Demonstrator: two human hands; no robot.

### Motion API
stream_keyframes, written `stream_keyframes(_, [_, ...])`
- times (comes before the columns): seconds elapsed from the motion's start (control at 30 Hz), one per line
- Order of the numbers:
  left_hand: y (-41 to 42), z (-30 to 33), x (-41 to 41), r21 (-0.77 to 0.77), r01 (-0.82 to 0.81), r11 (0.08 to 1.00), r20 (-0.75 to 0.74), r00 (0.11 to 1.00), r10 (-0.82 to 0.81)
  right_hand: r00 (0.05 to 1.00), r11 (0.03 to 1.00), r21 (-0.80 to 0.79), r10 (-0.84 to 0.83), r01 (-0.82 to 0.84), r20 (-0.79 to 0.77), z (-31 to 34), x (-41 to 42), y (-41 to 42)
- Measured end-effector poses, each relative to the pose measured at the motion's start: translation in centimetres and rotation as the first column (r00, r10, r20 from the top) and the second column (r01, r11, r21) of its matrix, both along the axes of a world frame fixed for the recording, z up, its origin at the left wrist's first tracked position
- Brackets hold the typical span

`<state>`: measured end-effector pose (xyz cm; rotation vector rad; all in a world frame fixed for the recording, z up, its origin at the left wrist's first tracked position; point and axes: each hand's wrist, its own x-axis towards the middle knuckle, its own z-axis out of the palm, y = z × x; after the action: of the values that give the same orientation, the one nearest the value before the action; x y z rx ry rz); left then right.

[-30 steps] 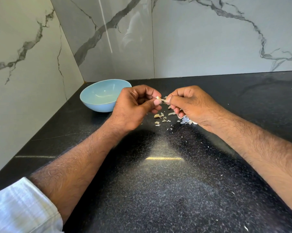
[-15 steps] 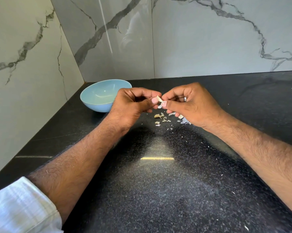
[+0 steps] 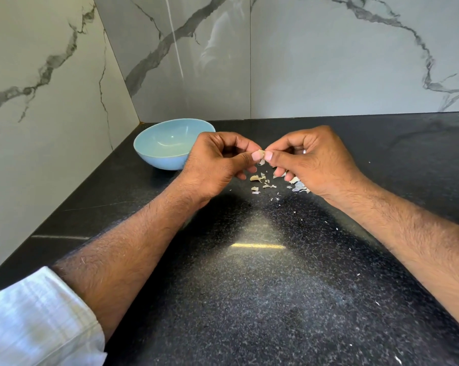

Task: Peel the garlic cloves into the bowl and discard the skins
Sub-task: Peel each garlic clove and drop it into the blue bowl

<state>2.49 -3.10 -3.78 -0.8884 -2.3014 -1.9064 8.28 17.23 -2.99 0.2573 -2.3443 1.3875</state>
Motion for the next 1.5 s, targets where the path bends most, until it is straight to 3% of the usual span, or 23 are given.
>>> stream_keyframes(0.17, [0.1,-0.2,-0.2,-0.09,-0.053,0.995,-0.14,0.989,0.04,1.0,1.0,-0.023,-0.001,0.001,-0.012,-0.1,-0.1,-0.1])
stream_keyframes(0.3, [0.8,-0.2,0.0,-0.109,-0.155,0.982,-0.186,0.973,0.133,1.0,0.989,-0.143,-0.024,0.023,-0.009,-0.2,-0.1,-0.6])
stream_keyframes(0.5, [1.0,0.1,0.4,-0.125,-0.202,0.971,-0.189,0.966,0.177,0.99,0.988,-0.084,-0.133,0.13,-0.036,-0.5,-0.1,-1.1])
stream_keyframes(0.73, [0.9,0.0,0.4,-0.156,-0.217,0.964,-0.235,0.956,0.177,0.994,0.991,-0.072,-0.109,0.108,-0.001,-0.6,0.0,-1.2])
stream_keyframes(1.03, [0.5,-0.1,0.1,-0.108,-0.081,0.991,-0.138,0.988,0.065,1.0,0.997,-0.07,-0.03,0.029,-0.004,-0.2,0.2,-0.9])
stream_keyframes(1.5, [0.6,0.2,0.8,0.01,0.075,0.997,-0.063,0.995,-0.074,0.996,0.973,-0.23,0.025,-0.006,0.084,0.0,0.4,-1.0])
